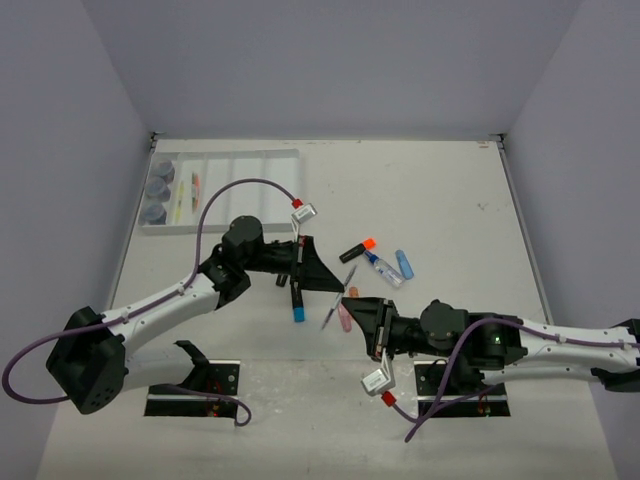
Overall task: Sort the stationery into containers
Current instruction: Close the pen cap on the pen.
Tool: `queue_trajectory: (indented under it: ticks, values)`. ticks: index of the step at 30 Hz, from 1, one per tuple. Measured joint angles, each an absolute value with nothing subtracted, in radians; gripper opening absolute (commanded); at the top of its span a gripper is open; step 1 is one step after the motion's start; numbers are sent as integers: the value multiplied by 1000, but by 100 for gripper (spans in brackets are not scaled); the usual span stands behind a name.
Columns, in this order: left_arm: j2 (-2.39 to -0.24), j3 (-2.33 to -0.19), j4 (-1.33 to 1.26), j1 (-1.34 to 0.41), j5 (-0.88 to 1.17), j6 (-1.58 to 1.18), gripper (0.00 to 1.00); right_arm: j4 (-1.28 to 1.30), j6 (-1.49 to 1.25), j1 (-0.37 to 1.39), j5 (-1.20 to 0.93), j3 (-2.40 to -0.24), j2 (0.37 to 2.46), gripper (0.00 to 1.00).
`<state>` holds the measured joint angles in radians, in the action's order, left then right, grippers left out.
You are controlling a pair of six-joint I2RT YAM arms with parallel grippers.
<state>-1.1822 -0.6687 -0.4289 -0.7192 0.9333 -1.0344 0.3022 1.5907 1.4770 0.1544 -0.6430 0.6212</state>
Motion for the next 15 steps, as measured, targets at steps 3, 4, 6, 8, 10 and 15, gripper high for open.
queue_trajectory:
  ticks: [3, 4, 6, 8, 10, 15]
  values:
    - [-1187, -670, -441, -719, 924, -1029, 0, 289, 1590, 1479, 137, -643, 620, 25]
    - [-1188, -670, -441, -718, 921, -1028, 0, 286, 1590, 1479, 136, -643, 619, 26]
    - [-1191, -670, -441, -718, 914, -1024, 0, 280, 1589, 1479, 136, -643, 618, 26]
    - [-1192, -671, -434, -718, 902, -1008, 0, 274, 1584, 1479, 136, -643, 611, 28]
    - [-1192, -677, -424, -718, 886, -993, 0, 268, 1576, 1479, 136, -641, 597, 28]
    - [-1188, -727, -356, -718, 805, -902, 0, 220, 1491, 1479, 141, -605, 508, 32]
